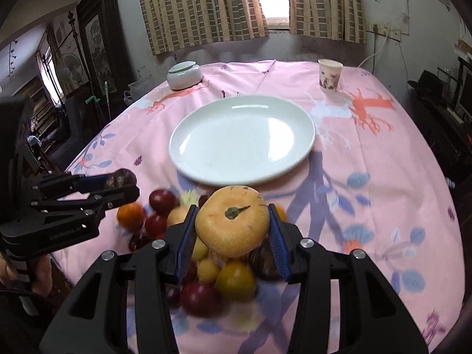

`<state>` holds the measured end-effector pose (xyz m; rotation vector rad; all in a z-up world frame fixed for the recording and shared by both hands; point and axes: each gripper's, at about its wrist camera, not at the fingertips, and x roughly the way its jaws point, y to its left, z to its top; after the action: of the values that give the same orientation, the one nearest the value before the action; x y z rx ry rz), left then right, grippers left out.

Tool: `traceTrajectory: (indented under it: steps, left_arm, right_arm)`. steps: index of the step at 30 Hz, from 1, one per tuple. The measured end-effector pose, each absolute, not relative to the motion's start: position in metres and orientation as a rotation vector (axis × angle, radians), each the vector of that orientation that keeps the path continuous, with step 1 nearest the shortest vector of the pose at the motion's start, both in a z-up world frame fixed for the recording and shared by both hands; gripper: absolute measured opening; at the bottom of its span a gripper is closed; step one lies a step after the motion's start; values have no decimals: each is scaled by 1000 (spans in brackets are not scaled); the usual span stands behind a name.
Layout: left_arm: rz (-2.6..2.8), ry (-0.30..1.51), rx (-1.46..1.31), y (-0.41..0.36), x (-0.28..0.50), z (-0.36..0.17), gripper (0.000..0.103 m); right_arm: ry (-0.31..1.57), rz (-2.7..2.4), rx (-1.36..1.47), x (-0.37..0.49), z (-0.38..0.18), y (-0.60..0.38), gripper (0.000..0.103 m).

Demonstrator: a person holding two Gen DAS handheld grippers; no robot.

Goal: Organize fruits
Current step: 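Carry both fruits onto the white plate and open both grippers to release them, then grasp a mandarin orange with the left gripper while the right gripper grasps a dark red plum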

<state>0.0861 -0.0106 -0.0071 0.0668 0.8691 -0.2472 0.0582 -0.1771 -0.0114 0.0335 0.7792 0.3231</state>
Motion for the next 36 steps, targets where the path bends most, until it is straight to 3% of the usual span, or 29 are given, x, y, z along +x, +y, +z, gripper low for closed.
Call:
traceTrajectory:
  steps: [6, 11, 19, 22, 24, 27, 31, 33, 34, 35, 36]
  left_arm:
    - [-201, 863, 36, -18, 187, 9, 42]
    - [-189, 972, -20, -29, 270, -16, 43]
    - [-156, 1025, -34, -32, 326, -41, 42]
    - [-145, 1029, -30, -29, 331, -42, 42]
    - [-147, 1024, -45, -24, 329, -37, 42]
    - [-155, 998, -57, -18, 317, -21, 43]
    - [-174, 921, -45, -10, 277, 11, 61]
    - [-185, 873, -16, -7, 245, 26, 70]
    - [-180, 846, 10, -6, 227, 31, 81]
    - [-166, 823, 34, -5, 209, 34, 91]
    - [-158, 800, 49, -2, 189, 34, 93]
  right_arm:
    - [835, 346, 23, 158, -10, -168, 47]
    - [941, 317, 15, 250, -36, -157, 47]
    - [1024, 311, 5, 312, -67, -154, 47]
    - [1039, 306, -23, 318, -70, -151, 51]
    - [1008, 275, -61, 316, -65, -151, 65]
    - [982, 251, -107, 309, -51, -149, 67]
    - [944, 274, -98, 274, -21, -152, 68]
    - [906, 278, -117, 240, -5, -154, 74]
    - [887, 277, -130, 221, 0, -155, 83]
    - [861, 281, -142, 196, 4, -156, 99]
    - [829, 285, -149, 171, 7, -158, 102]
